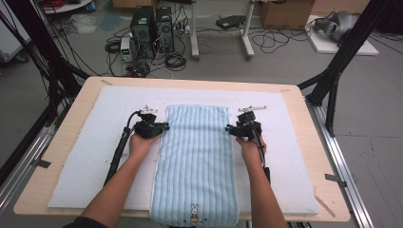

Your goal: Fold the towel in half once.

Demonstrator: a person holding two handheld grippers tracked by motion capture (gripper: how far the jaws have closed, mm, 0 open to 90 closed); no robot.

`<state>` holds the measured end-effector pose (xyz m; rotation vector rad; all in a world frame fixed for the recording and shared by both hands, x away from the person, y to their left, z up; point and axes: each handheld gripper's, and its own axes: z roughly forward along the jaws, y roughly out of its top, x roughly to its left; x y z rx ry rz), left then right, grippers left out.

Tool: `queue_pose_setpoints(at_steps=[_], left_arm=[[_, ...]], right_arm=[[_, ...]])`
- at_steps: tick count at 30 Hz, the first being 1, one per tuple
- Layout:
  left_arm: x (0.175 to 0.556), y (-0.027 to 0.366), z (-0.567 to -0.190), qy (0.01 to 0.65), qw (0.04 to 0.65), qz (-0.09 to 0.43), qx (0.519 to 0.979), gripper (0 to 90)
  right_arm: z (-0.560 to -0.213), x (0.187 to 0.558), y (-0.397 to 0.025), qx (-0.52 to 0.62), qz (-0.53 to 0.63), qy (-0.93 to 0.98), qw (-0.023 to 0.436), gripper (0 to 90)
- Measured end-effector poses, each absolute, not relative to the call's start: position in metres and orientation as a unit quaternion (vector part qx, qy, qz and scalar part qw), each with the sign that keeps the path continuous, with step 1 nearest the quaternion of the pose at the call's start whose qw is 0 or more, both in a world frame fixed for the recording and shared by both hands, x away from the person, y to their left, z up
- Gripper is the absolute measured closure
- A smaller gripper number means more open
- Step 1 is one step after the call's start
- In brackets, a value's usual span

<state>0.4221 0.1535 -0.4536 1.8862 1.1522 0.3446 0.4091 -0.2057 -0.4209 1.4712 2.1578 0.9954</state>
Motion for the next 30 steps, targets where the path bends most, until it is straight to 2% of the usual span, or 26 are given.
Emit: queue_pose_setpoints(at_steps=[5,9,10,11,13,15,20,26,30], left_arm=[[0.423,0.154,-0.454,0.465,0.438,0.137,0.758,86.3],[0.423,0.155,-0.454,0.466,0.439,0.134,0.756,86.2],[0.423,0.155,-0.454,0.466,0.439,0.134,0.756,86.2],[0.423,0.155,-0.454,0.467,0.44,0.134,0.756,86.3],[0.424,0.156,-0.454,0.471,0.442,0.13,0.752,86.4],[0.426,0.161,-0.453,0.483,0.45,0.12,0.742,86.5],[0.427,0.171,-0.435,0.477,0.498,0.153,0.708,86.7],[0.426,0.182,-0.436,0.498,0.497,0.106,0.703,86.6],[0.422,0.181,-0.432,0.493,0.504,0.095,0.703,86.5]], right_arm=[[-0.433,0.421,-0.196,0.524,0.335,0.764,0.175,54.2],[-0.439,0.424,-0.191,0.52,0.317,0.773,0.178,61.6],[-0.439,0.424,-0.191,0.519,0.315,0.775,0.179,67.8],[-0.438,0.424,-0.192,0.516,0.316,0.777,0.175,78.3],[-0.438,0.425,-0.191,0.509,0.318,0.783,0.163,84.7],[-0.435,0.427,-0.187,0.498,0.301,0.796,0.168,85.7],[-0.426,0.431,-0.183,0.495,0.328,0.783,0.185,85.8],[-0.419,0.428,-0.179,0.492,0.348,0.777,0.182,85.6],[-0.416,0.422,-0.182,0.49,0.354,0.777,0.175,85.6]])
